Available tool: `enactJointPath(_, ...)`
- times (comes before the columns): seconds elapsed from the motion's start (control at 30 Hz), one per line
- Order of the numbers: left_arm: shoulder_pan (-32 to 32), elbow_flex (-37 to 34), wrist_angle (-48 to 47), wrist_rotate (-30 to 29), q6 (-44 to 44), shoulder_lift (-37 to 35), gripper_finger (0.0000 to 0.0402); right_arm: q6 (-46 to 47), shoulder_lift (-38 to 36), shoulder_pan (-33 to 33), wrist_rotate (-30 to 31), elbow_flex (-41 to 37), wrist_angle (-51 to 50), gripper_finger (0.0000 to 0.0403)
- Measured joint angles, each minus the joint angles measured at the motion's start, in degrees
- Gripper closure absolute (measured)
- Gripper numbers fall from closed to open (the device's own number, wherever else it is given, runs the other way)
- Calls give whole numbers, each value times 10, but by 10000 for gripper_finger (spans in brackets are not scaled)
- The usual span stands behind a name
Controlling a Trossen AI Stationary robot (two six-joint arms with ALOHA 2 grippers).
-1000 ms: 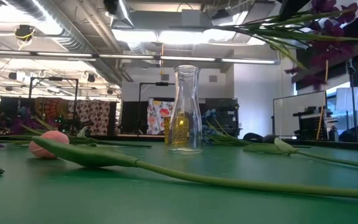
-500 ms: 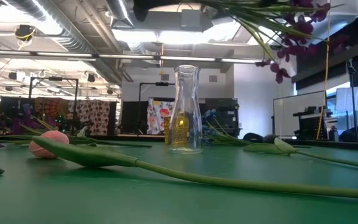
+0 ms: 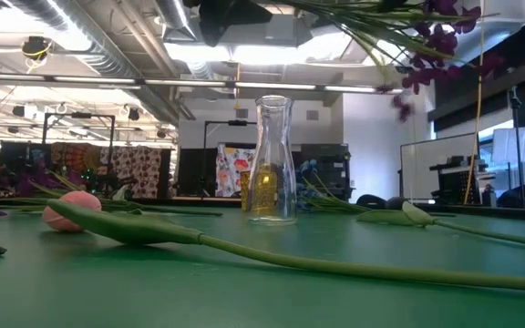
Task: Sort flowers into vase by color
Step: Put the right purple flowers into the yellow vase
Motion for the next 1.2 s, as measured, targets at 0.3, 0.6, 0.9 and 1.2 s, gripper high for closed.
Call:
enactJointPath(0.3, 0, 0, 1, -1, 0, 0, 253, 0, 0, 0, 0, 0, 0, 395)
enactJointPath(0.6, 5, 0, 26, -1, 4, -2, 253, 1, 0, 0, -1, 0, 0, 395)
enactJointPath(0.9, 11, 0, 21, -1, 5, -2, 259, 1, 0, 0, -1, 0, 0, 395)
enactJointPath(1.2, 9, 0, 18, -1, 5, -2, 345, 8, 0, 0, -1, 0, -1, 395)
